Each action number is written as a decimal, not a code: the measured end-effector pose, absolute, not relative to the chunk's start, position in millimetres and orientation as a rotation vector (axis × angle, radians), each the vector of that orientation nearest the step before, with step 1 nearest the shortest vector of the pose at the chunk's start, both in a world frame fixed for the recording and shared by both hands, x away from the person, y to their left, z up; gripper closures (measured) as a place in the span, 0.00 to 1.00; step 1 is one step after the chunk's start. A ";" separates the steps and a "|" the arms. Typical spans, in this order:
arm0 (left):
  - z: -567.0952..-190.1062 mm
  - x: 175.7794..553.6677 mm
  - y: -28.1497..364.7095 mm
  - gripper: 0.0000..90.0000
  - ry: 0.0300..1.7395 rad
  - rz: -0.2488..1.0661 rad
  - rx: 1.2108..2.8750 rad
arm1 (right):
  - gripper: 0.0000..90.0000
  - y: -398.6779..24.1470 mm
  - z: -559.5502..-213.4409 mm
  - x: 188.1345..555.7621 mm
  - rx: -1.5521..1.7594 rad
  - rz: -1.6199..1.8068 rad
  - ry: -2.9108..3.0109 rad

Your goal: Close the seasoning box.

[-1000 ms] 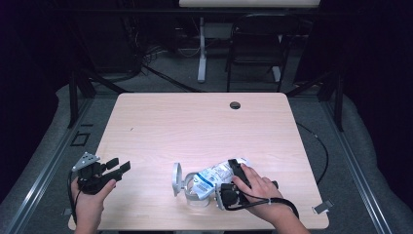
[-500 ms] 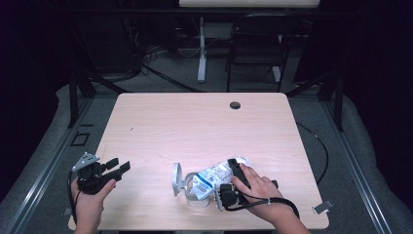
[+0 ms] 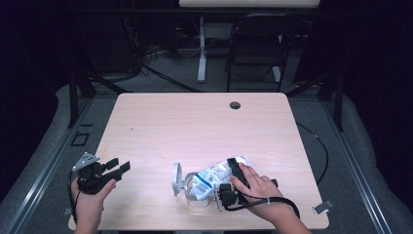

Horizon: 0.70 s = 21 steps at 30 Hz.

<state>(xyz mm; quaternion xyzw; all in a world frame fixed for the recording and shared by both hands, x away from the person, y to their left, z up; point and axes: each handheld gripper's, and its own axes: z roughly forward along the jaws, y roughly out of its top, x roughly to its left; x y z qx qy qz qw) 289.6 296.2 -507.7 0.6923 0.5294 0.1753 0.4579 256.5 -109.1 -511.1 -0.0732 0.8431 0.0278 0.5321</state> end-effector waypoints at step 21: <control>-508.4 289.7 296.7 0.51 1.313 0.432 1.699 | 0.48 -108.0 -510.8 257.3 -0.197 0.048 1.990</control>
